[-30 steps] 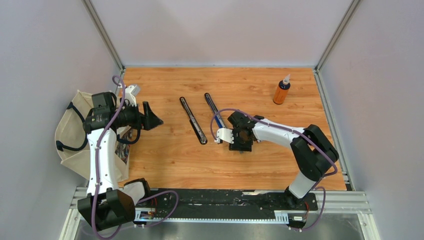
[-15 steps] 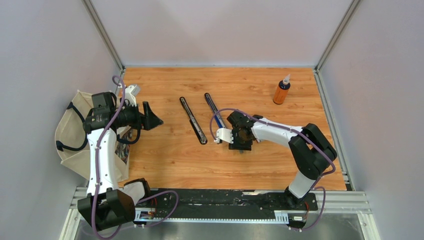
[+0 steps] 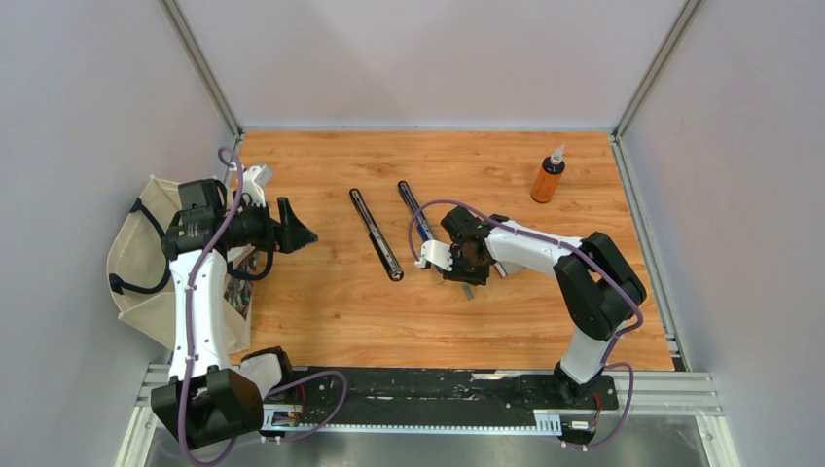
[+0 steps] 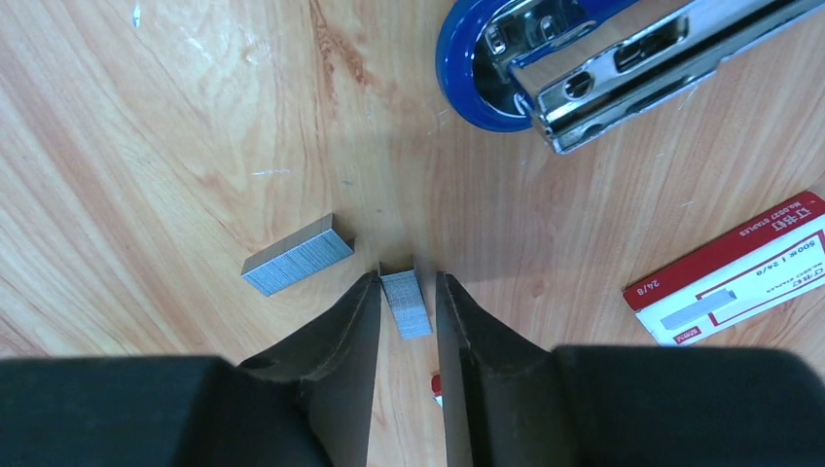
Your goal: Load the staples into the stapler
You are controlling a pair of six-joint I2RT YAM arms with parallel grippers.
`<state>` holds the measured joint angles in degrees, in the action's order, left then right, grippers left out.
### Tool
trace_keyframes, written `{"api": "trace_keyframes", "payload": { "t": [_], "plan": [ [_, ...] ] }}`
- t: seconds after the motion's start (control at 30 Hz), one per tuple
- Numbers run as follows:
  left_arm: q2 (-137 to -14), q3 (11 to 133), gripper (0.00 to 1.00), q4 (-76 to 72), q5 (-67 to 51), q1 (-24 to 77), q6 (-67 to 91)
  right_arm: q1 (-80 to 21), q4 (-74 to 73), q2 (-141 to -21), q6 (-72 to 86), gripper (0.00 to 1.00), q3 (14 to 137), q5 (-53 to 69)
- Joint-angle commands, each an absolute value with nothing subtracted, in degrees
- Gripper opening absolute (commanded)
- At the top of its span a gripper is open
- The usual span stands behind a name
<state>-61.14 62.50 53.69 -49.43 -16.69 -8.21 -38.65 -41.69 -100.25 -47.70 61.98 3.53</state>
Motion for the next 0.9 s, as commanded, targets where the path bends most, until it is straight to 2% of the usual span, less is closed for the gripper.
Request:
{"api": "trace_keyframes", "payload": {
  "t": [0.0, 0.17, 0.23, 0.63, 0.87],
  "plan": [
    [-59.8, 62.0, 0.92, 52.0, -50.7, -17.4, -7.9, -37.6, -41.4, -102.9, -46.0, 0.28, 63.2, 4.7],
    [-59.7, 62.0, 0.92, 51.9, -50.7, -17.5, -8.0, -36.7, -42.6, -102.9, -44.8, 0.27, 64.2, 5.8],
    [-59.7, 62.1, 0.92, 52.0, -50.7, -17.5, -7.9, -36.2, -43.2, -102.8, -44.2, 0.22, 64.7, 6.4],
    [-59.7, 62.0, 0.92, 52.1, -50.9, -17.6, -8.0, -34.5, -45.1, -102.8, -42.0, 0.2, 66.3, 8.7],
    [-59.8, 62.0, 0.92, 52.1, -50.9, -17.5, -8.0, -32.9, -46.6, -102.7, -37.9, 0.15, 68.3, 10.6]
  ]
}}
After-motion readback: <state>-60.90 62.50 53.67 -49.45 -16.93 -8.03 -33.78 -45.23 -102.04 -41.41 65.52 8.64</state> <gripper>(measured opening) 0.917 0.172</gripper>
